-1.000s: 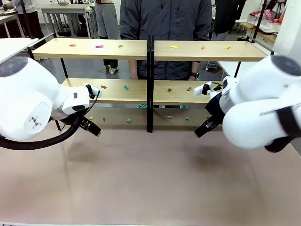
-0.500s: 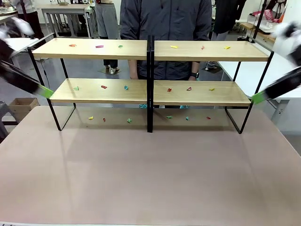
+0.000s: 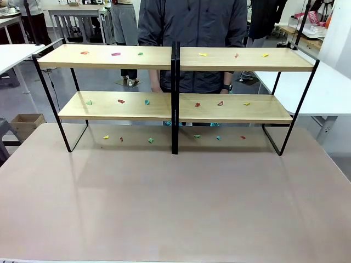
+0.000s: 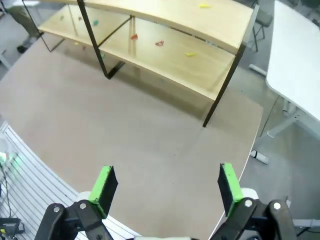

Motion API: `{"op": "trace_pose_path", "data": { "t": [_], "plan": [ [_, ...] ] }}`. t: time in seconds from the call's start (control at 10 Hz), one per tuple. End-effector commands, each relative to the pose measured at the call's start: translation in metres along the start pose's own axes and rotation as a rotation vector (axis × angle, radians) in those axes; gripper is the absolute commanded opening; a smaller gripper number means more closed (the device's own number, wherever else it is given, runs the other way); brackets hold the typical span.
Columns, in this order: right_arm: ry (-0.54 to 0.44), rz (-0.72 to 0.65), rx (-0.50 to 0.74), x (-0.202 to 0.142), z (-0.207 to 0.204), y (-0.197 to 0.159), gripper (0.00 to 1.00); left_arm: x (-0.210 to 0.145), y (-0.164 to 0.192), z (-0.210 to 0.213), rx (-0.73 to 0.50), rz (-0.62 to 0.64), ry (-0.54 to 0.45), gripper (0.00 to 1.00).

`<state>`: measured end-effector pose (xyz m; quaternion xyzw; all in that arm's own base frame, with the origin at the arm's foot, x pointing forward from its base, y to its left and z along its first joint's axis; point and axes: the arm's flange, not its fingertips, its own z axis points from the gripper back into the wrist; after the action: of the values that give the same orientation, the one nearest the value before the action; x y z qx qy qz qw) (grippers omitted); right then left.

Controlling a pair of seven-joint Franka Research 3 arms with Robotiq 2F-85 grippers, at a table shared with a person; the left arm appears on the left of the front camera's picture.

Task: Clean the shelves.
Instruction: Pick up the Duster when the human hands it over.

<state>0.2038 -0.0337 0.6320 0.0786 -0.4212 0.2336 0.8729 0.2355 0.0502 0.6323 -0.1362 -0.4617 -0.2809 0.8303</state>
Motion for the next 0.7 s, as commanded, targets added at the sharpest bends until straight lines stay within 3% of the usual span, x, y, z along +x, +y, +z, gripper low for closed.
{"op": "trace_pose_path", "data": {
  "t": [0.0,0.3,0.6],
  "plan": [
    [-0.04,-0.002,0.041,0.01,-0.009,0.003,1.0,0.009,-0.004,-0.008,-0.162,-0.087,-0.073,1.0],
    [-0.062,-0.034,0.062,0.017,-0.004,-0.005,1.0,0.013,0.006,0.008,-0.234,-0.081,-0.239,1.0],
    [-0.085,-0.037,0.077,0.021,0.001,-0.008,1.0,0.013,0.008,0.002,-0.252,-0.072,-0.226,1.0]
  ]
}}
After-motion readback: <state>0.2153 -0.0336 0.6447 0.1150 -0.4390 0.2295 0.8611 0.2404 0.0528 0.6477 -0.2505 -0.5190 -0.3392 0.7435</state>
